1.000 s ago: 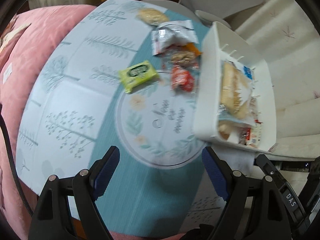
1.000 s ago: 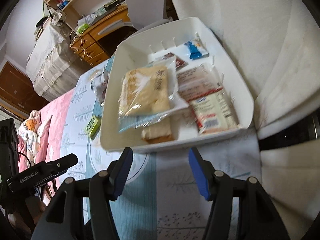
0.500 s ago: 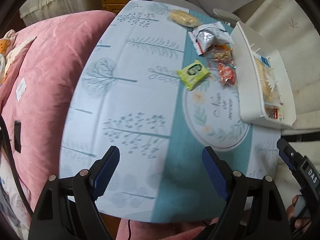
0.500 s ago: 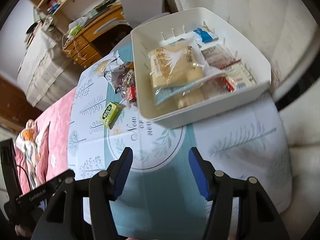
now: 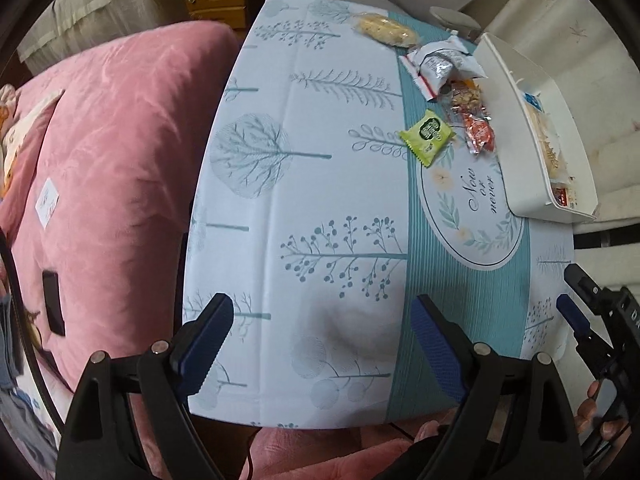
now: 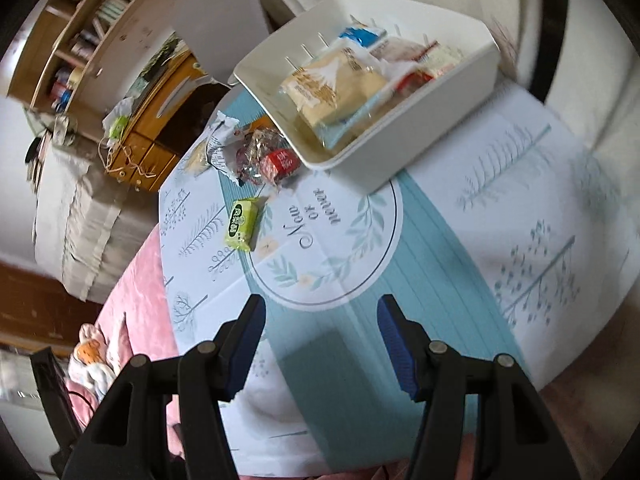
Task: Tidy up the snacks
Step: 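Withdraw both tools from the tray back toward the table snacks, then grasp the green biscuit pack with left tool while right tool grasps the red-wrapped snack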
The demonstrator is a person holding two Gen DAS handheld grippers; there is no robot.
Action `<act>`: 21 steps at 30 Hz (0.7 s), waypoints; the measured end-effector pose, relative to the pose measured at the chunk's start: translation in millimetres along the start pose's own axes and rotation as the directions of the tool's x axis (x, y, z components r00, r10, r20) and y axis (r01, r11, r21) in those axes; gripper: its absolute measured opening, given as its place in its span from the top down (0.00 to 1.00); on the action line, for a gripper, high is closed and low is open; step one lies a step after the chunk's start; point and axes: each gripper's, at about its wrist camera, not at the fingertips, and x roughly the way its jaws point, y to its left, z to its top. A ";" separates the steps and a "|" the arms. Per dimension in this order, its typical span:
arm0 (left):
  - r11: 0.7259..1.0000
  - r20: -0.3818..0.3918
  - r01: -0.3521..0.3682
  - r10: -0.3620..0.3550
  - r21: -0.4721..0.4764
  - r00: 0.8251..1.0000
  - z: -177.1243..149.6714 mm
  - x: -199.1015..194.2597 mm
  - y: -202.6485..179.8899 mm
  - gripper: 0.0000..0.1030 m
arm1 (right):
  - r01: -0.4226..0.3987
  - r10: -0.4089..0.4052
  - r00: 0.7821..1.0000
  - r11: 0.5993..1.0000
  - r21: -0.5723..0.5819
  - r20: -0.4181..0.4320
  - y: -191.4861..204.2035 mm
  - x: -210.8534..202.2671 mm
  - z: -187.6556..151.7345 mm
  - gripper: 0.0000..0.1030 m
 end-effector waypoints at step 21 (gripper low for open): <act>0.911 0.195 0.013 -0.102 0.412 0.975 73.2 16.8 -62.8 0.14 | -0.134 0.165 0.986 0.883 0.450 -0.029 6.5 73.5 39.9 0.39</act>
